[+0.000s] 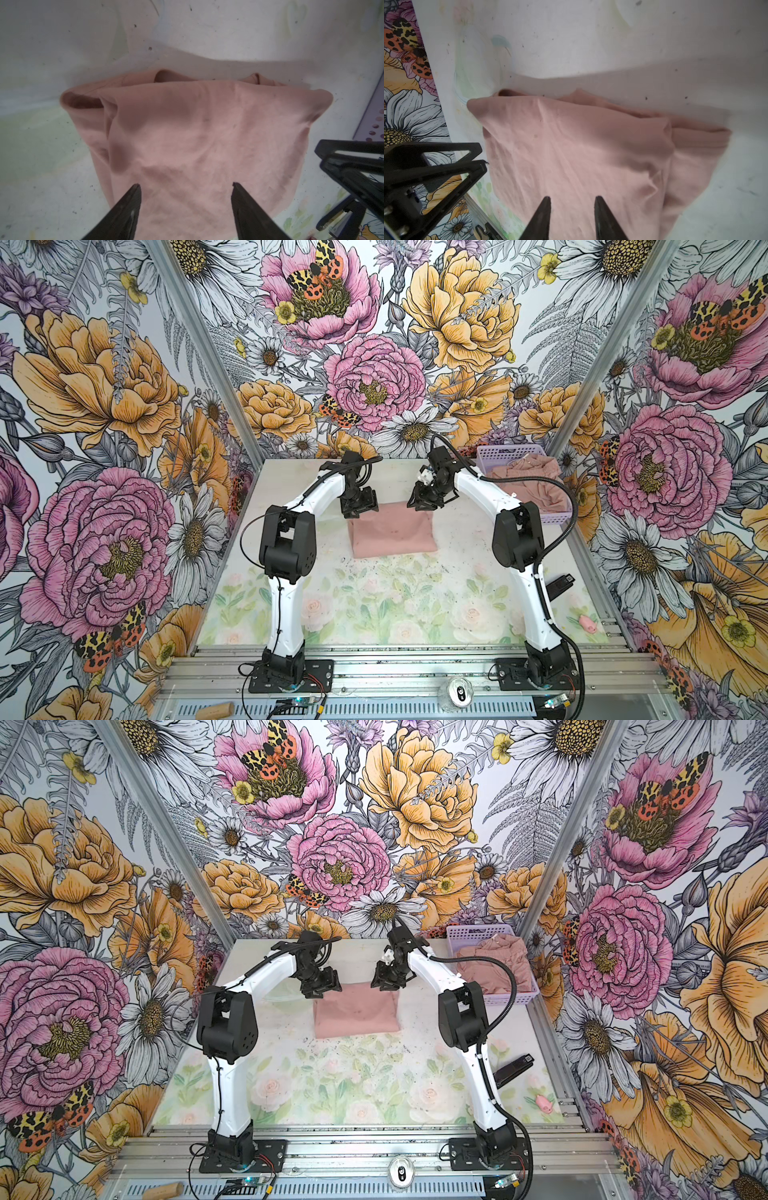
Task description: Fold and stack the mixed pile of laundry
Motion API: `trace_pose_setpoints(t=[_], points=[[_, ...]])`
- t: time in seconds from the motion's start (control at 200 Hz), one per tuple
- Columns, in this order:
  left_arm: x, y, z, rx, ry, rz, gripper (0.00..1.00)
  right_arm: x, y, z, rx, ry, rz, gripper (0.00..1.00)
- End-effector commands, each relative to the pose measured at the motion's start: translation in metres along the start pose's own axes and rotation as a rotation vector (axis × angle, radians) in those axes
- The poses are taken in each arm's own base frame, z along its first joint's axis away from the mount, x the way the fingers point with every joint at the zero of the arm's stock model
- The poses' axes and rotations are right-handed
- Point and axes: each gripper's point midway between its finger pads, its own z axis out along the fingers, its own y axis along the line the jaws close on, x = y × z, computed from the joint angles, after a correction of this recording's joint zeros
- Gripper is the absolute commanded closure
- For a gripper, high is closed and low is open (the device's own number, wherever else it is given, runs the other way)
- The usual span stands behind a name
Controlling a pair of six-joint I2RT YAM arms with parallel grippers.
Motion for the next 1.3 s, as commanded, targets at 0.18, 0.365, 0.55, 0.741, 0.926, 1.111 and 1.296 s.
trace_pose_setpoints(t=[0.18,0.365,0.55,0.741,0.926,1.111,1.296], points=[[-0.021,0.031,0.025,-0.045,-0.037,-0.048,0.33,-0.005,-0.016,0.026,0.052,0.003,-0.018,0.63],[-0.024,0.045,0.025,-0.083,-0.047,-0.037,0.35,0.011,-0.010,0.032,0.058,0.021,-0.012,0.63],[-0.034,0.040,0.001,-0.071,-0.106,-0.035,0.31,-0.004,-0.001,-0.002,0.076,-0.073,-0.030,0.59],[-0.030,0.010,-0.045,-0.088,-0.230,-0.020,0.01,-0.011,-0.003,-0.051,0.101,-0.162,-0.032,0.43],[0.002,-0.041,-0.049,-0.023,-0.243,-0.020,0.01,0.006,-0.024,-0.072,0.157,-0.167,-0.020,0.37],[0.047,-0.082,-0.017,-0.022,-0.169,-0.005,0.01,0.027,-0.048,-0.091,0.219,-0.176,-0.002,0.35],[0.070,-0.085,0.010,-0.083,-0.136,-0.006,0.01,0.047,-0.065,-0.103,0.241,-0.187,0.022,0.35]])
